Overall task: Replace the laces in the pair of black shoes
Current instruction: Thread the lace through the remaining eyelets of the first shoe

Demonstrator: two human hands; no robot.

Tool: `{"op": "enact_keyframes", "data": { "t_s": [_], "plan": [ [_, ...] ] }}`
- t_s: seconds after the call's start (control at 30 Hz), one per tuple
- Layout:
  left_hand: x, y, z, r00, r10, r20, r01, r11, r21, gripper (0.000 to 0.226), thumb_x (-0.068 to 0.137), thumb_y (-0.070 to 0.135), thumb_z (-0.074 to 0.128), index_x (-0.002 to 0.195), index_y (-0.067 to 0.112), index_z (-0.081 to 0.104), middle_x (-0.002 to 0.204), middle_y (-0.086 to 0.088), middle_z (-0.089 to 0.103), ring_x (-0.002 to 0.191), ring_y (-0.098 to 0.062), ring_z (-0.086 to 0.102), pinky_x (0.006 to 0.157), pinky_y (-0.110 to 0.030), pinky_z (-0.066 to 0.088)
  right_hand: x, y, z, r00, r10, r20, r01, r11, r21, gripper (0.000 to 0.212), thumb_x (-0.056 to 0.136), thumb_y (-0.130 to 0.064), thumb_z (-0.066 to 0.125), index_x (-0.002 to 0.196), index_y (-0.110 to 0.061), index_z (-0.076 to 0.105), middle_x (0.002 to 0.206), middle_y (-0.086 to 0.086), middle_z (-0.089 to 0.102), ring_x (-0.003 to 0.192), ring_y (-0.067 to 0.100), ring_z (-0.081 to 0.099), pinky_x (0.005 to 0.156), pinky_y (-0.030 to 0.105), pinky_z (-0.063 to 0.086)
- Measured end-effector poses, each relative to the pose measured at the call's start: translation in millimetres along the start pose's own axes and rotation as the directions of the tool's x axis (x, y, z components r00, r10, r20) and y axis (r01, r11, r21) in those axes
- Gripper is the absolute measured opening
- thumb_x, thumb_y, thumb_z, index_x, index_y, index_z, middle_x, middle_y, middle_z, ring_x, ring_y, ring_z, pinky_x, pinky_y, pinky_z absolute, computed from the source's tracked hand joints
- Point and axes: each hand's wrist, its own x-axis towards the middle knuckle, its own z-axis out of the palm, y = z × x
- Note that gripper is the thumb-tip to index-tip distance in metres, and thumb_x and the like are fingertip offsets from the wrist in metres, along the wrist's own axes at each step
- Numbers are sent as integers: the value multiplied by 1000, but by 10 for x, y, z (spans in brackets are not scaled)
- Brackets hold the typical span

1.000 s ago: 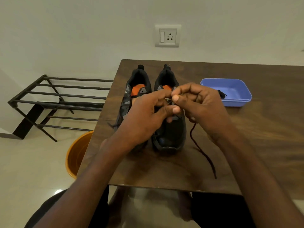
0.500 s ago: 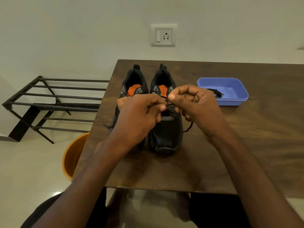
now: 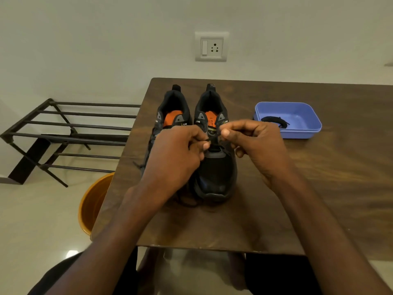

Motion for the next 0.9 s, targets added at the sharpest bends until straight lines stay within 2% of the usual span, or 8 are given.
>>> {"op": "enact_keyframes", "data": {
  "t_s": [0.07, 0.17, 0.27, 0.33, 0.43, 0.5, 0.63, 0.9],
  "plan": [
    [19, -50, 9, 1000, -16, -19, 16, 1000, 25, 13, 99, 17, 68, 104, 28, 74, 84, 14, 71, 84, 4, 66, 77, -10, 51, 17, 42, -13, 993, 45, -106, -41, 998, 39, 9, 90, -15, 76, 99, -18, 79, 88, 0, 79, 71, 5, 67, 60, 22, 53],
    [36, -51, 70, 999, -8, -54, 5, 998, -59, 21, 95, 21, 72, 117, 25, 72, 93, 13, 72, 89, 3, 68, 83, -15, 56, 14, 58, 26, 998, -15, -67, 12, 999, -38, 12, 93, -12, 73, 100, -21, 78, 91, -7, 79, 79, 4, 71, 61, 17, 53],
    [82, -54, 158, 999, -33, -36, 24, 972, -232, 16, 98, 22, 69, 114, 22, 72, 84, 7, 75, 73, 0, 70, 74, -16, 57, 0, 27, 138, 995, -94, -16, 93, 994, -59, 15, 95, -7, 70, 107, -12, 78, 93, -4, 78, 82, 1, 71, 64, 12, 51],
    [118, -105, 223, 996, -74, -43, 60, 963, -261, 10, 101, 21, 65, 107, 22, 73, 77, 5, 74, 66, 0, 67, 69, -13, 54, 17, 64, 236, 991, -70, -116, 67, 997, -30, 16, 95, -6, 70, 108, -13, 77, 94, -2, 78, 82, 0, 71, 66, 14, 53],
    [174, -207, 297, 979, -91, -182, 57, 982, -182, 13, 102, 18, 64, 105, 21, 75, 75, 7, 71, 73, -2, 67, 73, -12, 53, 116, 282, 340, 938, -8, -345, -79, 969, -236, 12, 96, -23, 71, 108, -24, 75, 91, -11, 73, 85, 4, 69, 79, 33, 62],
    [194, -231, 331, 968, -43, -249, 14, 993, -116, 15, 102, 17, 63, 112, 20, 75, 86, 9, 72, 80, -4, 68, 76, -19, 57, 162, 383, 379, 927, -6, -375, -142, 920, -365, 26, 90, -43, 75, 110, -26, 73, 92, -7, 68, 85, 8, 66, 80, 41, 60],
    [202, -206, 390, 951, 92, -297, -99, 995, -9, 15, 102, 22, 64, 111, 18, 75, 84, 14, 69, 75, -1, 65, 70, -17, 55, 187, 386, 406, 936, -48, -350, -151, 841, -519, 47, 80, -57, 79, 111, -23, 70, 95, -5, 63, 88, 11, 61, 73, 30, 53],
    [187, -195, 446, 966, 150, -210, -138, 988, 73, 25, 102, 25, 65, 125, 25, 74, 99, 10, 78, 90, -2, 71, 84, -30, 62, 205, 314, 223, 928, 130, -349, -227, 941, -253, 26, 69, -50, 82, 80, -27, 76, 68, -12, 73, 72, 5, 71, 75, 42, 63]
  ]
}}
